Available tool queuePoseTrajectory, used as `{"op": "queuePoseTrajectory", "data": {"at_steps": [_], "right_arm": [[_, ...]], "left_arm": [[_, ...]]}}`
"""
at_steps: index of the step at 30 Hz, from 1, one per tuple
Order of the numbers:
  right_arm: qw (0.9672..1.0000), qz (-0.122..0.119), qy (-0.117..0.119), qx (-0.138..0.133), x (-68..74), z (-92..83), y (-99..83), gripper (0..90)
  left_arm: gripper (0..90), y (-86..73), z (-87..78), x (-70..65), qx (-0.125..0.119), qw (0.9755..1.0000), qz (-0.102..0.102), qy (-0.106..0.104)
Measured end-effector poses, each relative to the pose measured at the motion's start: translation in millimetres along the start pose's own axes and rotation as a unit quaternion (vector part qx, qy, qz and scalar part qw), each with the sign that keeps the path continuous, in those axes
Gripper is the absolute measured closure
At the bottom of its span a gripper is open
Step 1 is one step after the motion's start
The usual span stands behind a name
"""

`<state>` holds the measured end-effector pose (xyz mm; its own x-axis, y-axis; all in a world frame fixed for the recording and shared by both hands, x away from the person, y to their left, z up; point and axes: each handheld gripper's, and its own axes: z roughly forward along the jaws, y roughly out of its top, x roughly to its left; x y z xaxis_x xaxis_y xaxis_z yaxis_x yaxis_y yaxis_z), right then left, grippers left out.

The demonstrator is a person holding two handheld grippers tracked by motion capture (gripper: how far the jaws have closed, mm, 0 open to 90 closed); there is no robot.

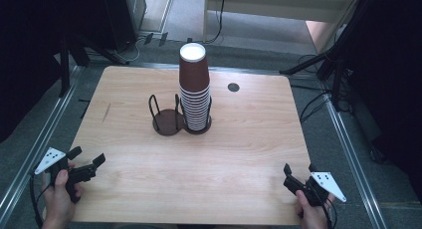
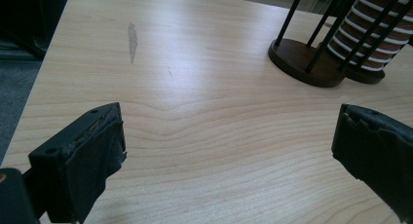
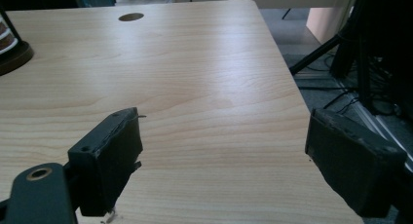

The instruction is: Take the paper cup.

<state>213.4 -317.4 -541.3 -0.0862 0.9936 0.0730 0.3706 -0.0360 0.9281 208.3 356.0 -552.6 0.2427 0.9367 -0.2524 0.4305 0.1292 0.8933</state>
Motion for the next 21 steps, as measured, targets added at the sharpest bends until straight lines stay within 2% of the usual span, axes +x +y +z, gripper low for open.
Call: {"op": "queuePoseTrajectory", "data": {"at_steps": [3, 7, 9, 11, 13, 21], "right_arm": [[0.9997, 0.005, 0.023, 0.013, -2.3, 0.2, 2.2, 12.9], [0.9998, 0.014, 0.016, 0.004, -3.0, 1.2, 5.8, 12.8], [0.9998, 0.015, 0.01, -0.001, -2.0, 1.6, 9.6, 12.8], [0.9997, 0.017, 0.015, -0.005, 0.2, 1.8, 14.3, 12.8], [0.9995, 0.018, 0.025, -0.009, 5.5, 1.4, 19.0, 12.8], [0.9986, -0.003, 0.047, -0.023, 33.4, 2.0, 37.6, 12.6]], "left_arm": [[0.0, 0.4, 0.8, 1.7, 0.002, 1.0, -0.009, -0.001], [0.0, 0.6, 0.9, 5.7, 0.002, 0.9996, -0.028, -0.007], [0.0, 0.7, 0.9, 6.3, 0.004, 0.9995, -0.031, -0.007], [0.0, 0.7, 1.0, 6.2, 0.005, 0.9995, -0.031, -0.005], [0.0, 0.9, 1.6, 6.0, 0.007, 0.9995, -0.032, -0.004], [0.0, 1.1, 2.4, 6.1, 0.009, 0.9993, -0.034, -0.009]]}}
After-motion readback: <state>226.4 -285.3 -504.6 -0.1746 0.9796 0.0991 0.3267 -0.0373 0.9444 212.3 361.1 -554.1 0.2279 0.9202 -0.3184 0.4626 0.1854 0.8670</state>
